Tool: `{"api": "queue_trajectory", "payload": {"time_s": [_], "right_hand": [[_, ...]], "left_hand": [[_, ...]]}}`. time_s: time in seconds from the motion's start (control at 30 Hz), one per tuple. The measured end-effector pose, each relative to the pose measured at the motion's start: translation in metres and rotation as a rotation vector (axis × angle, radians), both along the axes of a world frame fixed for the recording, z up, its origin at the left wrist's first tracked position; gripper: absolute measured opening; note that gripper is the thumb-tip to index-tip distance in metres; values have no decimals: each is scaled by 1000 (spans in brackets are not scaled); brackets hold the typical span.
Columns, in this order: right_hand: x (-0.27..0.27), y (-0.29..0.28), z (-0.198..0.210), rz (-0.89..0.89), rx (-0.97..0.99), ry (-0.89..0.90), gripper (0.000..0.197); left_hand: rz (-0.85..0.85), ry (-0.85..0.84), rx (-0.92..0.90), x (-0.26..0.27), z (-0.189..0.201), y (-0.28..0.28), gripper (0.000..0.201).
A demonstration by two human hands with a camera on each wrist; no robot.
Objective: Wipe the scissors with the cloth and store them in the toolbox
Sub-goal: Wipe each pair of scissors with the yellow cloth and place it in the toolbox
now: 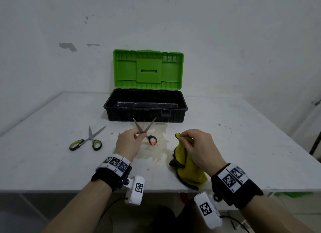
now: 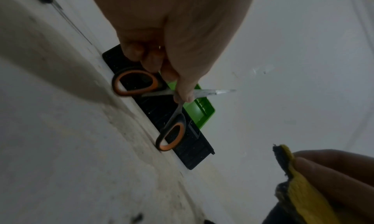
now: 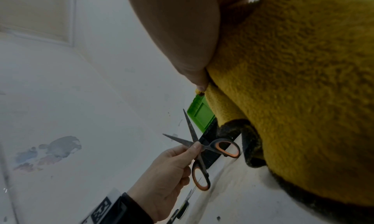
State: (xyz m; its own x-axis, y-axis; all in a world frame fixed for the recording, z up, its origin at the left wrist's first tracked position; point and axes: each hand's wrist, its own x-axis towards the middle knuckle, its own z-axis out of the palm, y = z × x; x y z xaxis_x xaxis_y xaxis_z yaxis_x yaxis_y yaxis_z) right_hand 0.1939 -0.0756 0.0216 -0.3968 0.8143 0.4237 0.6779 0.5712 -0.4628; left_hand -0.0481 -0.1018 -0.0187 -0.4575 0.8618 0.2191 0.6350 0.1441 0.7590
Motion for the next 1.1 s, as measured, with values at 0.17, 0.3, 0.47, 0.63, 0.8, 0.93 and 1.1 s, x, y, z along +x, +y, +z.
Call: {"api": "queue_trajectory", "payload": {"time_s": [0.17, 0.3, 0.47, 0.63, 0.8, 0.93, 1.1], "right_hand": [[-1, 0, 0, -16, -75, 44, 28], [3, 6, 5, 13, -234, 134, 17], [1, 5, 10, 90, -354, 188, 18], [0, 2, 14, 56, -627, 359, 18], [6, 6, 13, 162, -608, 305, 32], [4, 8, 9, 107, -242, 158, 13], [-4, 9, 3, -9, -33, 23, 25]], "left_hand": [[13, 146, -118, 2, 5, 0, 21], [-163, -106, -12, 10, 13, -4, 20], [-281, -292, -71, 25, 15, -8, 24], [-358, -571, -150, 40, 11, -12, 10], [-345, -630, -172, 44, 10, -10, 14], [-329, -659, -160, 44, 14, -9, 20], [-353, -658, -169, 47, 19, -12, 16]]}}
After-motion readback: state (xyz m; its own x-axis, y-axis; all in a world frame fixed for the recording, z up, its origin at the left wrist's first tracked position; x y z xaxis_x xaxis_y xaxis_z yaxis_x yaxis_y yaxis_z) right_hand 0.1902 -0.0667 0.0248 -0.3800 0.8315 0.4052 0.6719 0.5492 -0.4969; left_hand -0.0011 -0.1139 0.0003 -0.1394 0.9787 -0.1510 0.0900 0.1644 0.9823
